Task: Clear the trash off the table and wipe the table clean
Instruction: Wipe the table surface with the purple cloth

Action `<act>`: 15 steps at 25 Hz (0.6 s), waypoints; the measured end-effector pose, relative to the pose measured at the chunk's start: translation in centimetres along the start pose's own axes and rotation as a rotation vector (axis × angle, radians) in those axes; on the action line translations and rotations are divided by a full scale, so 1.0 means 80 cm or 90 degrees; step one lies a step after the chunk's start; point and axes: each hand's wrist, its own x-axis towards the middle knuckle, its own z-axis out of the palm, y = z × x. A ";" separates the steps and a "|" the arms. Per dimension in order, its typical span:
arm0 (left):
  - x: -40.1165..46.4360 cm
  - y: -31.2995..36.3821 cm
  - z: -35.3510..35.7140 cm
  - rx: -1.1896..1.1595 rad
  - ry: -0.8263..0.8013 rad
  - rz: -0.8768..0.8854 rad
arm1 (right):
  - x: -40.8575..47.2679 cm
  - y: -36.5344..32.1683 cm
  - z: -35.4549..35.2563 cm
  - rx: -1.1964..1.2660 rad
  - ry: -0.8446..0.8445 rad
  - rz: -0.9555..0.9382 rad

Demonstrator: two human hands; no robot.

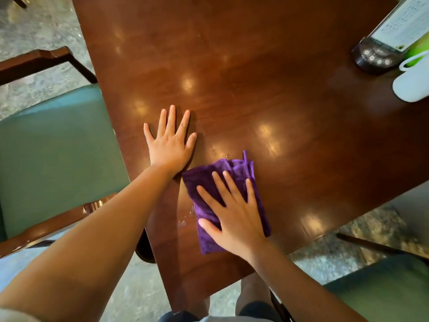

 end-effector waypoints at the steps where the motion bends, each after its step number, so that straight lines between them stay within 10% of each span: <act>1: 0.001 -0.001 -0.001 -0.004 -0.006 0.001 | 0.002 0.007 -0.003 -0.006 0.004 -0.016; 9: 0.000 0.001 -0.004 0.001 -0.018 0.004 | -0.005 0.176 -0.044 -0.045 0.025 0.143; 15: 0.001 -0.001 -0.001 0.004 -0.004 0.011 | -0.041 0.143 -0.031 -0.055 0.044 0.223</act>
